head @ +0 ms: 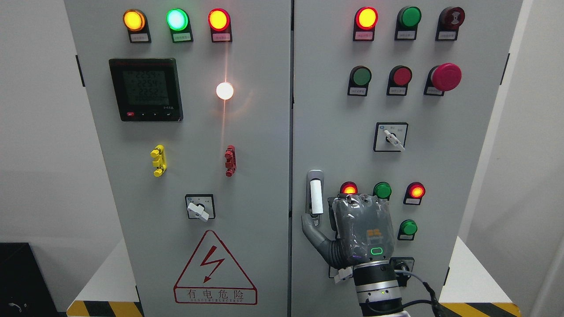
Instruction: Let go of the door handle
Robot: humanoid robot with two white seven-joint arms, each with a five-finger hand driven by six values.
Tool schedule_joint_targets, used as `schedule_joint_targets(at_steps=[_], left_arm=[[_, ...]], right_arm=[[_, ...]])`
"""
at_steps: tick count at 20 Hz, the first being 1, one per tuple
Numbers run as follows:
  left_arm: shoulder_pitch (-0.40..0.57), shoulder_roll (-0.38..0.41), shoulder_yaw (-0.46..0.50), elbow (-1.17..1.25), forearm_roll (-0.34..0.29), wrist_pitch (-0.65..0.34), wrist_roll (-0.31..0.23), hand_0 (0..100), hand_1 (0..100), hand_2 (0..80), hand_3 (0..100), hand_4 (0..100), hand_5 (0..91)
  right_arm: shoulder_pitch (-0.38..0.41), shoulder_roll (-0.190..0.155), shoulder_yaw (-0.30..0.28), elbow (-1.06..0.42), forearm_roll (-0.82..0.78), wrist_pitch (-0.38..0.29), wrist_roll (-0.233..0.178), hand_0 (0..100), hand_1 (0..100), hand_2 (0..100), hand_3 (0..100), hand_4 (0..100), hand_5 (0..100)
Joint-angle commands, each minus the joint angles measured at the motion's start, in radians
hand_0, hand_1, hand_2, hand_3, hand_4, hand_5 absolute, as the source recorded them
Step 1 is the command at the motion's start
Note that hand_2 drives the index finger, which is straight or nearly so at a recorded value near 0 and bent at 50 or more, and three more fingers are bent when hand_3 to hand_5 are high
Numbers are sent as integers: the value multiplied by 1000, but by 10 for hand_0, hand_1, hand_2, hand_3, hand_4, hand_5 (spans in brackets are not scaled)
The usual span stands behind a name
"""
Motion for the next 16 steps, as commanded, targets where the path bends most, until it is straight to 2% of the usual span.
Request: schedule_joint_targets(at_steps=[1, 16], left_arm=[[9, 0, 0, -1, 0, 0, 0, 120, 556, 0, 0, 0, 0], [9, 0, 0, 1, 0, 0, 0, 120, 556, 0, 0, 0, 0]], right_arm=[[-6, 1, 0, 9, 0, 1, 0, 362, 316, 965, 1000, 1000, 1000], [-21, 10, -2, 24, 0, 1, 0, 399, 349, 964, 1000, 1000, 1000]])
